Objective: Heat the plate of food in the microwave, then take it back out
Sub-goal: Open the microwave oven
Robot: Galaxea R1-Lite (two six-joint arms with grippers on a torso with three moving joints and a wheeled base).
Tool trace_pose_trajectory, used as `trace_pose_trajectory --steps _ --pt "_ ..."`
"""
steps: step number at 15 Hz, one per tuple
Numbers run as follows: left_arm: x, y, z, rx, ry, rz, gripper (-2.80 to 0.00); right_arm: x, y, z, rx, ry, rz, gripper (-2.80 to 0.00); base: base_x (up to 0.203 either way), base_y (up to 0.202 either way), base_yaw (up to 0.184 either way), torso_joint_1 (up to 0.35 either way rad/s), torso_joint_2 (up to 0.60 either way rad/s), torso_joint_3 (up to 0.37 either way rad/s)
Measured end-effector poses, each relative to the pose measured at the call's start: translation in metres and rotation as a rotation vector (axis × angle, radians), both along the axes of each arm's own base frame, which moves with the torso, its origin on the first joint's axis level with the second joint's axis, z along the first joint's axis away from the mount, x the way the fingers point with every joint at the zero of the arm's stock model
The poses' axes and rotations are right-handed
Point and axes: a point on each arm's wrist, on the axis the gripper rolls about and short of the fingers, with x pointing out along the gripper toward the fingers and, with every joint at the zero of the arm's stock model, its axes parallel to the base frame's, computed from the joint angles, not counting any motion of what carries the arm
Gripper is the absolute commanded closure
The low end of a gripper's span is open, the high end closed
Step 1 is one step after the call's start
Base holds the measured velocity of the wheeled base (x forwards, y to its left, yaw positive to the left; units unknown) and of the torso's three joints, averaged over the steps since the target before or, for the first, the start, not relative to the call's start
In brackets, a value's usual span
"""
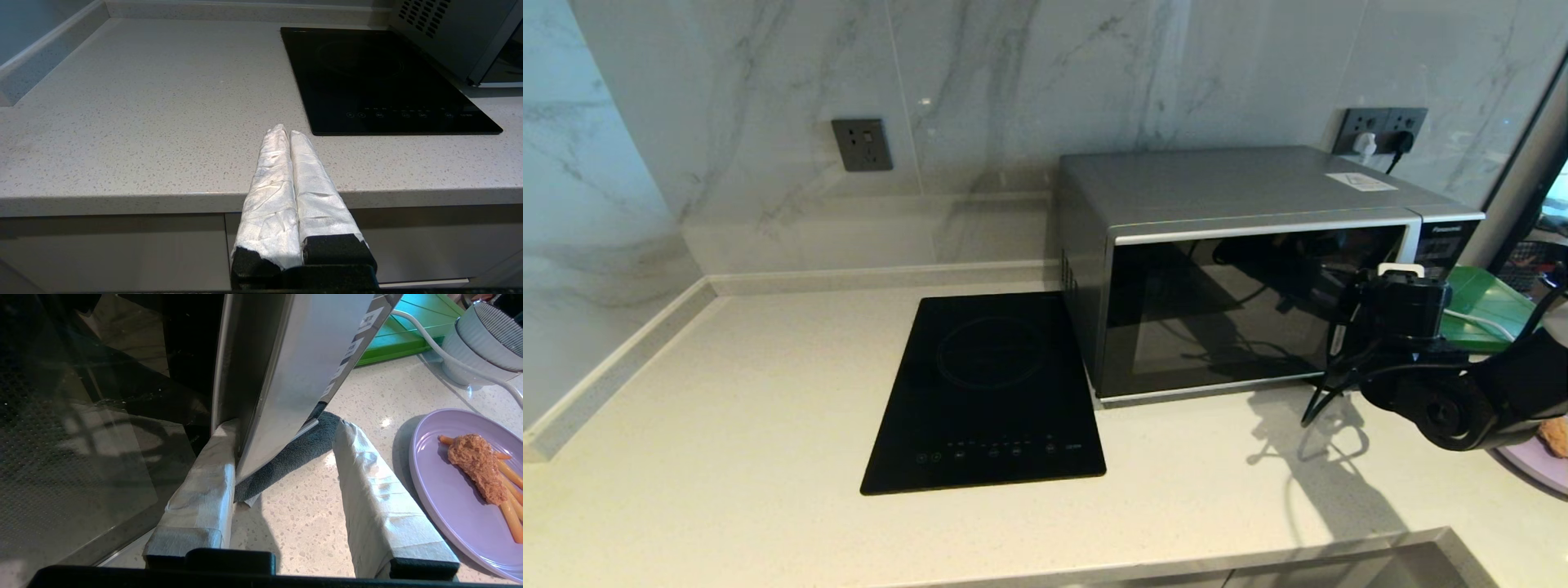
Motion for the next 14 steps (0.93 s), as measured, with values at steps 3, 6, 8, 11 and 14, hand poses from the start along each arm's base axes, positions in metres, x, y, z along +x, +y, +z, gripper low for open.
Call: trace_pose_trajectory --steps 3,6,8,11,14 --pt "0.0 0.0 0.0 0.0 0.0 0.0 0.0 -0.004 0.001 0.0 0.004 -0.002 0.004 0.0 0.0 0.0 0.0 0.0 0.0 0.0" --pt "0.0 0.0 0.0 0.0 0.0 0.0 0.0 -0.011 0.002 -0.002 0.01 0.01 0.013 0.0 0.0 0.0 0.0 0.0 0.0 0.0" --pt "0.0 0.0 0.0 0.0 0.0 0.001 0.0 -0.017 0.003 -0.005 0.012 0.022 0.005 0.0 0.0 0.0 0.0 0.0 0.0 0.0" --pt "0.0 0.0 0.0 0.0 0.0 0.0 0.0 -0.024 0.002 -0.007 0.014 0.005 0.01 0.0 0.0 0.0 0.0 0.0 0.0 0.0" --pt "0.0 0.0 0.0 0.0 0.0 0.0 0.0 -0.032 0.002 -0.012 0.013 -0.004 0.011 0.0 0.0 0.0 0.0 0.0 0.0 0.0"
